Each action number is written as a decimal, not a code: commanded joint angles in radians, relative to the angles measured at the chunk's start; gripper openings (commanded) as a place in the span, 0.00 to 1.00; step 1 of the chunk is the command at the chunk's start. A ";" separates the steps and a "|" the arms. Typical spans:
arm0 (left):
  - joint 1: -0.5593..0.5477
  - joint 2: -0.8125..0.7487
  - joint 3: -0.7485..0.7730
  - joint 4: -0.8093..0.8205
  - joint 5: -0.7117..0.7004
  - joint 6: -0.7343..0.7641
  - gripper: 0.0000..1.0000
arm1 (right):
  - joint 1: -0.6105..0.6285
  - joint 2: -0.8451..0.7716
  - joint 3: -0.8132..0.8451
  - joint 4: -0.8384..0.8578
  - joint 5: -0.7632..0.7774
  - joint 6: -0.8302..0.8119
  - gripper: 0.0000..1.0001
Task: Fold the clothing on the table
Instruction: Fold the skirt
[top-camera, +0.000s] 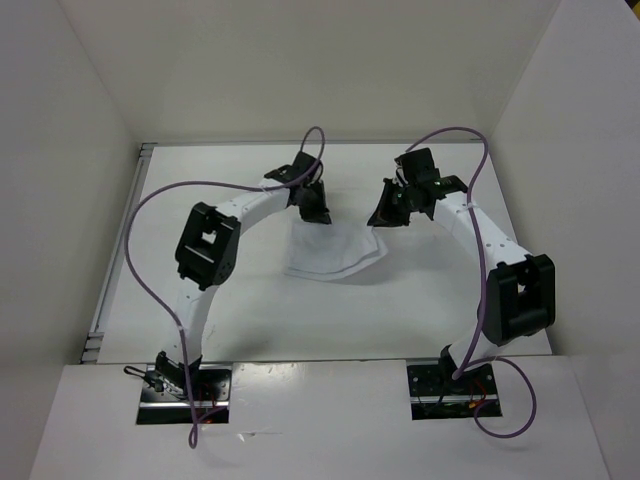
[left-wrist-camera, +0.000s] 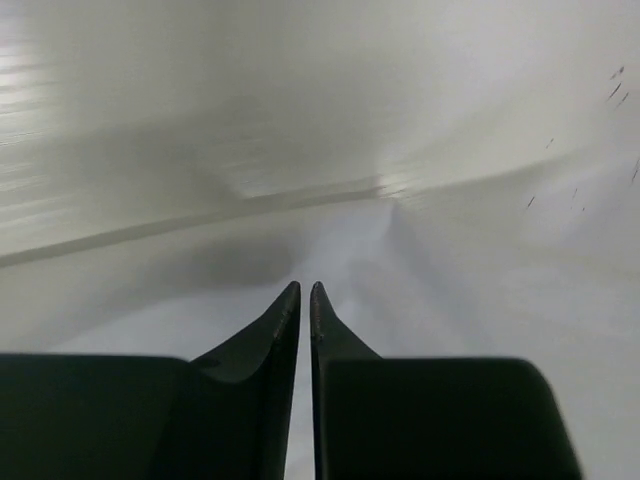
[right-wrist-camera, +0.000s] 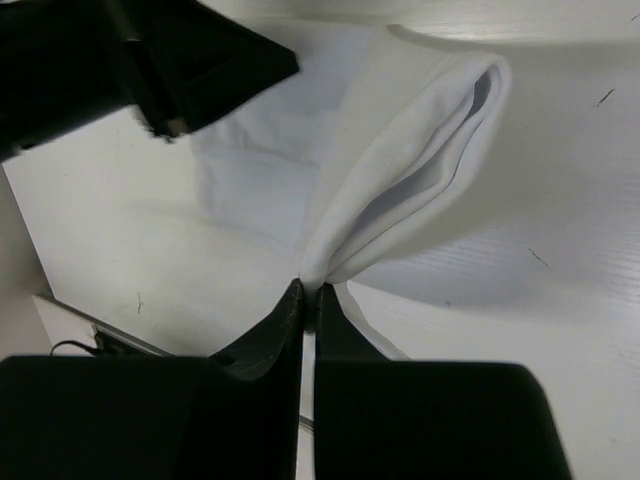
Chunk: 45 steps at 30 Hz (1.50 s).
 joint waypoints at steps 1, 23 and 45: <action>0.082 -0.194 -0.074 -0.007 -0.055 0.028 0.14 | 0.006 -0.008 0.029 -0.020 0.009 -0.004 0.00; 0.170 -0.319 -0.531 0.048 -0.179 -0.009 0.09 | 0.118 0.078 0.105 -0.028 -0.020 -0.032 0.00; 0.170 -0.328 -0.559 0.066 -0.119 -0.018 0.09 | 0.295 0.417 0.351 0.045 -0.098 0.010 0.00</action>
